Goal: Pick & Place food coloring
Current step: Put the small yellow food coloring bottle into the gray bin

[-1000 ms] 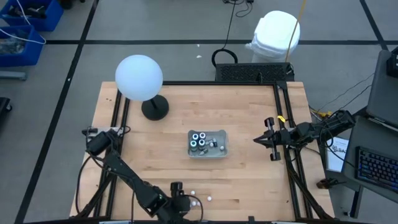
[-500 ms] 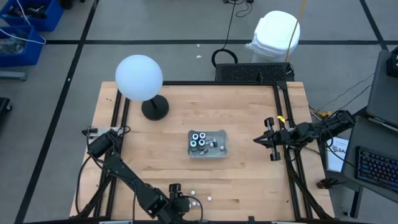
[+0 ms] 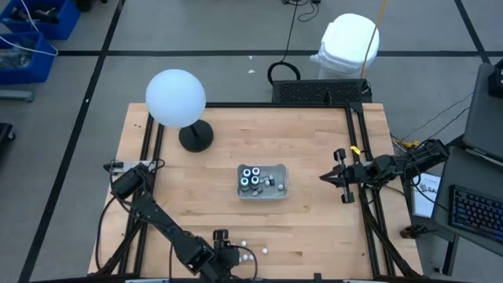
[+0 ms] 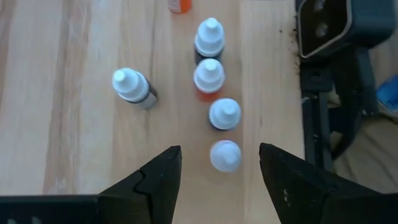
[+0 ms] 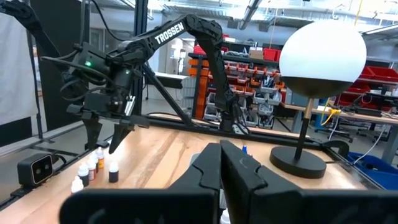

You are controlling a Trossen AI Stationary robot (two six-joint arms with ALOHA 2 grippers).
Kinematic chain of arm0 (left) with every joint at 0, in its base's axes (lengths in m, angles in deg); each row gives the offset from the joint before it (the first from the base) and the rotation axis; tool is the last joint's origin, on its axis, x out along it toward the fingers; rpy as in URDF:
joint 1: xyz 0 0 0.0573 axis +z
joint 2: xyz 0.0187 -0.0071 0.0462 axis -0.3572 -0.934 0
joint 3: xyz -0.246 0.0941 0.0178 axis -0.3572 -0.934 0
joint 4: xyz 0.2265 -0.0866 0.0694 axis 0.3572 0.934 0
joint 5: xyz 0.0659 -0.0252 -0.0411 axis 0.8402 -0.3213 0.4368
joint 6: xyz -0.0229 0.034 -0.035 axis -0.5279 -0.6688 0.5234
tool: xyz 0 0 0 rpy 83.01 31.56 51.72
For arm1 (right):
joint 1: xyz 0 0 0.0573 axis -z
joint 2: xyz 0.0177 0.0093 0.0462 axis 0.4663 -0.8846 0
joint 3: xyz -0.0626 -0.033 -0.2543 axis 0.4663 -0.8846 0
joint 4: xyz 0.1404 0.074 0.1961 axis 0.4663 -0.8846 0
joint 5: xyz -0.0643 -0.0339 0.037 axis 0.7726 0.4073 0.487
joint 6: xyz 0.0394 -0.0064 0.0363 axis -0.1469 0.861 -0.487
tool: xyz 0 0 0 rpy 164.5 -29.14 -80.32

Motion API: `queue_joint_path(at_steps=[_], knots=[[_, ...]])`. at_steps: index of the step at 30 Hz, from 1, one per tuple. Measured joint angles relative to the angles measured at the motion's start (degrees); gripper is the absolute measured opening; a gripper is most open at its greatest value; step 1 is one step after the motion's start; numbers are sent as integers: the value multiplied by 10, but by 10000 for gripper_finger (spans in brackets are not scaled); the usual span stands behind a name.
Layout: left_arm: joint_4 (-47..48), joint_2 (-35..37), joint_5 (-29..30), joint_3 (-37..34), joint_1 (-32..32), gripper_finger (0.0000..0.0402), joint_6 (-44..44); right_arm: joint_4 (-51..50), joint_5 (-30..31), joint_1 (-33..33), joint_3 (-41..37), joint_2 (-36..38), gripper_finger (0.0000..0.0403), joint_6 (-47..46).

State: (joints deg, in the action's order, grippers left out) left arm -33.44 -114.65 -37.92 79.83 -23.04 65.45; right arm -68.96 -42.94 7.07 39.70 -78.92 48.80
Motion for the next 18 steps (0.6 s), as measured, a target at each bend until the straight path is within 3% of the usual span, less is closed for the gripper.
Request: queue_joint_path(at_steps=[18], knots=[[0,-20,-16,-1,9,218,-8,-8,0,0,0,0,0,0]])
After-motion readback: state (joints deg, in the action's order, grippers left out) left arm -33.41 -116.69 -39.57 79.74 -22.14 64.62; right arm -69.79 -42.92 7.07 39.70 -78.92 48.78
